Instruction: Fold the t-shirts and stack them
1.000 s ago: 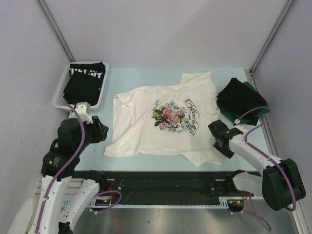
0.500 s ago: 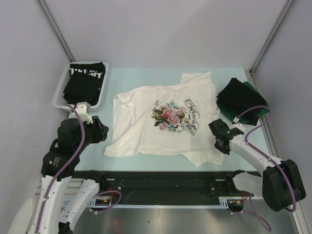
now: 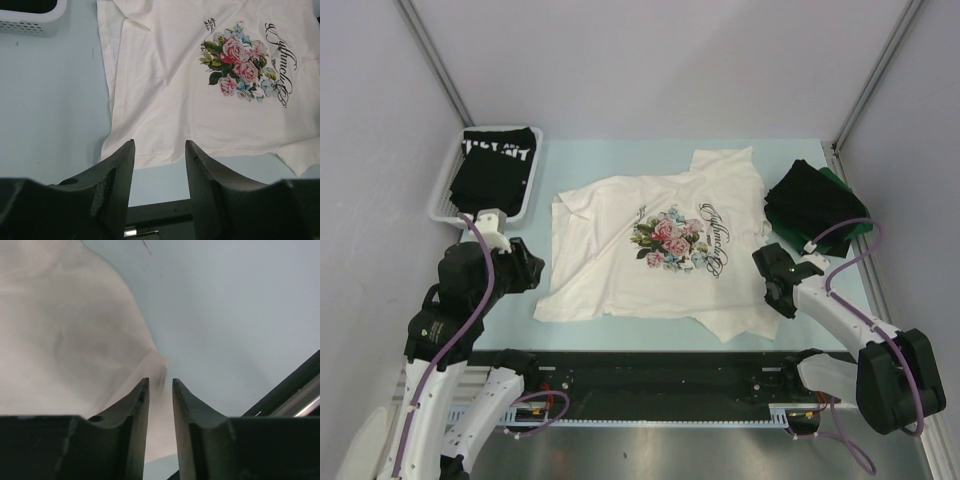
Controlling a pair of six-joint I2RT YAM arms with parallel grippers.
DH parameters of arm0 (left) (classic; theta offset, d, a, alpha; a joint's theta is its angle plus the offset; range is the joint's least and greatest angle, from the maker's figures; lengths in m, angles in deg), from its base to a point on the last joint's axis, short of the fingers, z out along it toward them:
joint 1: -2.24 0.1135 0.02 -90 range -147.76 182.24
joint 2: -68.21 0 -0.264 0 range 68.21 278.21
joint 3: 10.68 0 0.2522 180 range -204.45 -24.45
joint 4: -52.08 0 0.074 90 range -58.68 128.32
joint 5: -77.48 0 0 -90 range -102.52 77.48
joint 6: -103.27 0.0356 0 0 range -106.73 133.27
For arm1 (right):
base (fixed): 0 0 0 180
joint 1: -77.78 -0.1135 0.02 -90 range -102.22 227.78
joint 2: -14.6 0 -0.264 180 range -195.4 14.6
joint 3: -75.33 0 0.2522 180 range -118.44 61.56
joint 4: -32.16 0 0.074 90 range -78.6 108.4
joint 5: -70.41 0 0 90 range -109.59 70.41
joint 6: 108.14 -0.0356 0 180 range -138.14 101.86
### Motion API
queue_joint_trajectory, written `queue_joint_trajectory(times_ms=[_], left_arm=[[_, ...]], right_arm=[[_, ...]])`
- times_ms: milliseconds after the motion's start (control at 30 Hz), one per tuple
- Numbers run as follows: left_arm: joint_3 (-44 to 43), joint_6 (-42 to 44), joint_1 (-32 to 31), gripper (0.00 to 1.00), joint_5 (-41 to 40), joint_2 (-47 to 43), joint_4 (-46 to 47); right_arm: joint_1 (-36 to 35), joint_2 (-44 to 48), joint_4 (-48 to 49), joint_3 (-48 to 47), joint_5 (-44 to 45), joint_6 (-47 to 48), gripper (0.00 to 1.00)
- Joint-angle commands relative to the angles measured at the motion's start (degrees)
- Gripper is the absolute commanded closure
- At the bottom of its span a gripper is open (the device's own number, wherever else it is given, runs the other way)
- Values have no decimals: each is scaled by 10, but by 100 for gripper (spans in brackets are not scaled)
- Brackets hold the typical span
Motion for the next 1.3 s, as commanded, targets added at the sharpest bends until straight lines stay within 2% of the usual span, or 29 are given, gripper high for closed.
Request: queue_joint_trajectory(times_ms=[0, 200, 600, 833, 1133, 1267], left_arm=[[-3, 0, -1, 50, 7, 3, 18], [-4, 2, -1, 50, 7, 6, 20], [-6, 1, -1, 50, 6, 5, 14], [-5, 3, -1, 50, 5, 7, 15], [-5, 4, -1, 50, 7, 12, 20], [-5, 2, -1, 50, 7, 16, 23]], right_arm=[[14, -6, 0, 2, 32, -6, 63], [27, -16, 14, 2, 37, 5, 57], [42, -50, 63, 1, 34, 33, 64], [49, -53, 75, 2, 31, 41, 65], [54, -55, 89, 2, 19, 53, 73], [56, -60, 95, 2, 13, 61, 87]])
